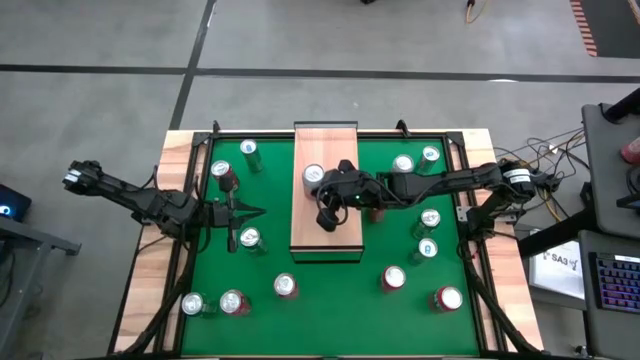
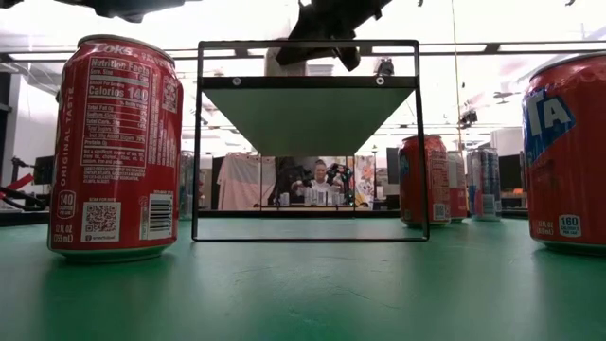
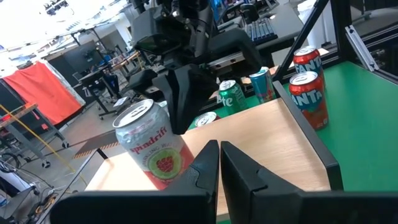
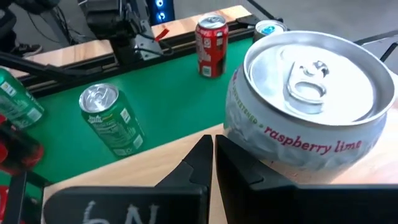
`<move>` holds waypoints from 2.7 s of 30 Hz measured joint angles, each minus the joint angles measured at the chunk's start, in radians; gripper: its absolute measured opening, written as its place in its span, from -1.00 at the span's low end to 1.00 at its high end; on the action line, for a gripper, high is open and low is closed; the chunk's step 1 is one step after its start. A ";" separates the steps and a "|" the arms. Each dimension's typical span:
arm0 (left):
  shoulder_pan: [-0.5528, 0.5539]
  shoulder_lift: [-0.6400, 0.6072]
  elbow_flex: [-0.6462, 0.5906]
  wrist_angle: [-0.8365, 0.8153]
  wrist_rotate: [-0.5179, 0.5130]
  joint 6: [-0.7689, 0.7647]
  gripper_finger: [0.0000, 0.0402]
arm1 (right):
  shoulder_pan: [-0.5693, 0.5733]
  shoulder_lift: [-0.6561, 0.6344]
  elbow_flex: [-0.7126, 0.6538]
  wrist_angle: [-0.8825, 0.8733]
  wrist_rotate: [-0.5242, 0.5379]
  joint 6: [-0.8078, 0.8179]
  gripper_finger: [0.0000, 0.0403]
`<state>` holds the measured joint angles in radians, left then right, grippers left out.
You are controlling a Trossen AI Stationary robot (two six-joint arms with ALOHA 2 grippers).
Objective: Place canned beverage on shelf
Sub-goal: Put the white can on the shelf
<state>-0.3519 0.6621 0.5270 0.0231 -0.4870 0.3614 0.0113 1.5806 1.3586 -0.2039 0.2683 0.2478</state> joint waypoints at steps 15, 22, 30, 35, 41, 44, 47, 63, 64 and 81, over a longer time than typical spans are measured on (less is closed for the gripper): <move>0.000 0.000 0.000 0.003 0.000 0.000 -1.00 | -0.034 0.055 0.000 0.096 0.036 -0.048 -0.94; 0.000 0.000 0.000 0.003 0.000 0.001 -1.00 | -0.044 0.059 0.000 0.120 0.050 -0.059 -0.94; 0.000 0.000 0.000 0.003 0.000 0.001 -1.00 | -0.042 0.046 0.009 0.002 0.044 -0.028 -0.94; 0.000 0.001 0.000 0.002 0.000 -0.003 -1.00 | -0.042 0.035 0.009 -0.071 0.047 0.014 -0.94; 0.000 0.001 0.000 0.001 0.000 -0.003 -1.00 | -0.056 0.034 0.008 -0.048 0.046 -0.016 -0.94; 0.000 0.002 0.000 0.000 0.000 -0.003 -1.00 | -0.066 0.033 0.009 -0.045 0.047 -0.021 -0.94; 0.000 0.002 0.000 0.000 0.000 -0.003 -1.00 | -0.073 0.033 0.009 -0.045 0.047 -0.024 -0.94; 0.000 0.002 0.000 0.001 0.000 0.000 -1.00 | -0.115 0.048 0.010 0.006 0.047 -0.085 -0.94; 0.000 0.002 0.000 0.001 0.000 0.000 -1.00 | -0.115 0.048 0.010 0.008 0.048 -0.085 -0.94; 0.000 0.003 0.000 0.000 0.000 0.000 -1.00 | -0.117 0.022 0.009 -0.124 0.143 -0.009 -0.94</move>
<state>-0.3515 0.6651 0.5270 0.0231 -0.4873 0.3614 -0.1055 1.6031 1.3679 -0.3278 0.4114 0.2389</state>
